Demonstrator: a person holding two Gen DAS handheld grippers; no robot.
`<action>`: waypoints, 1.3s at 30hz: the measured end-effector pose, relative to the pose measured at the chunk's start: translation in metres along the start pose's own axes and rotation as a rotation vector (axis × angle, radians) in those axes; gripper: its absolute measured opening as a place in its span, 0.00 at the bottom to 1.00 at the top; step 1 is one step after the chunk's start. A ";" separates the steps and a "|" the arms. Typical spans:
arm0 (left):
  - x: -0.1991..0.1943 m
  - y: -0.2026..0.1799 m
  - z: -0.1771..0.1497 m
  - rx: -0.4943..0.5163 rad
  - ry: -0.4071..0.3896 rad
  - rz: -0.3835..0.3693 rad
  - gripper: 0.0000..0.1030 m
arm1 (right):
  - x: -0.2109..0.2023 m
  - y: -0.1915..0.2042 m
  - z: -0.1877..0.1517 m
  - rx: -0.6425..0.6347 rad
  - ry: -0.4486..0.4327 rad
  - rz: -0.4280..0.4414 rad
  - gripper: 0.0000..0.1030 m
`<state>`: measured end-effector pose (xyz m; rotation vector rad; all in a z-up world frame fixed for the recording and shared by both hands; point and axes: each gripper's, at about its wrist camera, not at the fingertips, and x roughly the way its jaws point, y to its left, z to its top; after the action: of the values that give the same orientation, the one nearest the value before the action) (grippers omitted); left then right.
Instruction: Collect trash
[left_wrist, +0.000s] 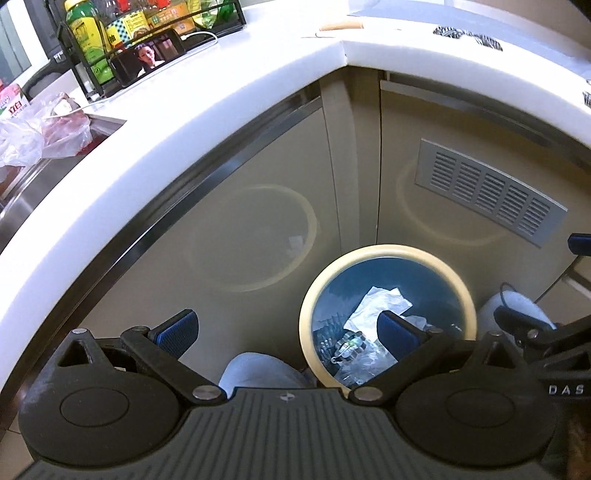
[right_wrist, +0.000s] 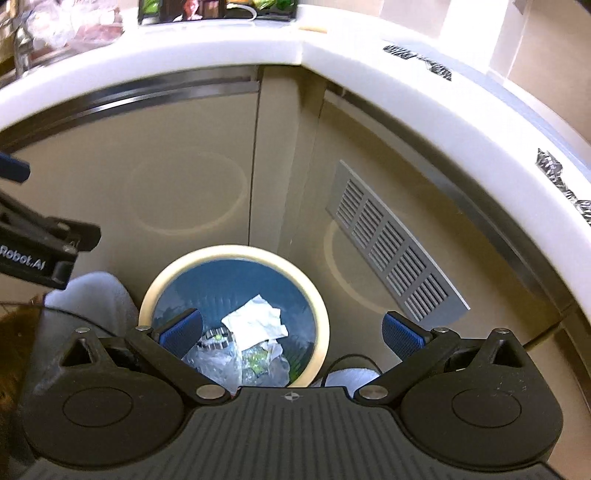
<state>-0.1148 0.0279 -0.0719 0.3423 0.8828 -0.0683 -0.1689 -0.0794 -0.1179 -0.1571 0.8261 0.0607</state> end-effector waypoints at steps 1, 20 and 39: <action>-0.001 0.001 0.001 0.000 0.001 -0.002 1.00 | -0.002 -0.001 0.001 0.010 -0.001 0.002 1.00; -0.003 -0.001 0.001 0.017 0.027 -0.008 1.00 | -0.019 -0.009 0.010 0.087 -0.014 0.044 1.00; 0.036 -0.016 -0.012 0.047 0.179 -0.026 1.00 | 0.010 -0.007 0.003 0.113 0.089 0.016 1.00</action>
<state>-0.1037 0.0200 -0.1106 0.3851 1.0641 -0.0835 -0.1595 -0.0857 -0.1225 -0.0470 0.9178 0.0219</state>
